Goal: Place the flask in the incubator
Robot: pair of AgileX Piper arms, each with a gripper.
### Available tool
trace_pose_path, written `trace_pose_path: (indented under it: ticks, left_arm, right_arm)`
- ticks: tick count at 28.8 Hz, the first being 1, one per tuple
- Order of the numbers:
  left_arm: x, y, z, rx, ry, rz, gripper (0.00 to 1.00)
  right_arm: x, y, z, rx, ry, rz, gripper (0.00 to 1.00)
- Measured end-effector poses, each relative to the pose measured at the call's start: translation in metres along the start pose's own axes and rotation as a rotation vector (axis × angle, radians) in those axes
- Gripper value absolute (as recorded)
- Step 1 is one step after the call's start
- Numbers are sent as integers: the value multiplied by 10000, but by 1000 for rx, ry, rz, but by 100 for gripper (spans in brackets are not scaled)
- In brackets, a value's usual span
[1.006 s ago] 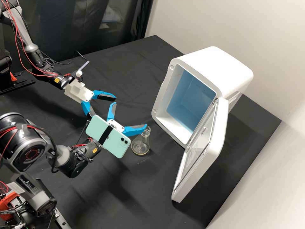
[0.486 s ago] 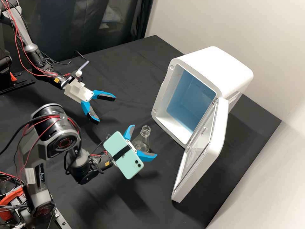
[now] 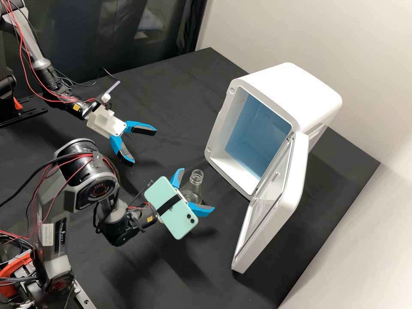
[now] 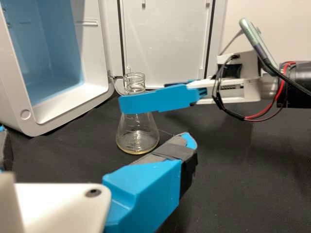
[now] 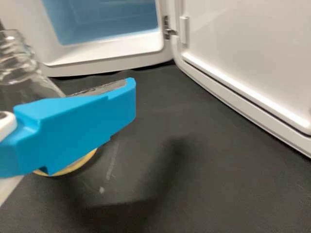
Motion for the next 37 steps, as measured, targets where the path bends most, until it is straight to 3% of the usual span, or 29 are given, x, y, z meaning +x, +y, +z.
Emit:
trace_pose_path:
  ticks: [6, 13, 17, 30, 37]
  left_arm:
    - [0, 0, 0, 0, 0, 0, 100]
    - [0, 0, 0, 0, 0, 0, 100]
    - [0, 0, 0, 0, 0, 0, 100]
    - [0, -6, 19, 1, -6, -2, 100]
    - [0, -6, 19, 1, -6, -2, 100]
  right_arm:
    - [178, -23, -72, -43, 27, 11, 100]
    - [300, -40, -66, -60, 10, 19, 100]
    - [336, -51, -37, -58, -5, 23, 100]
    - [387, -191, 28, -62, -38, -36, 100]
    - [438, -208, 64, -61, -54, -39, 100]
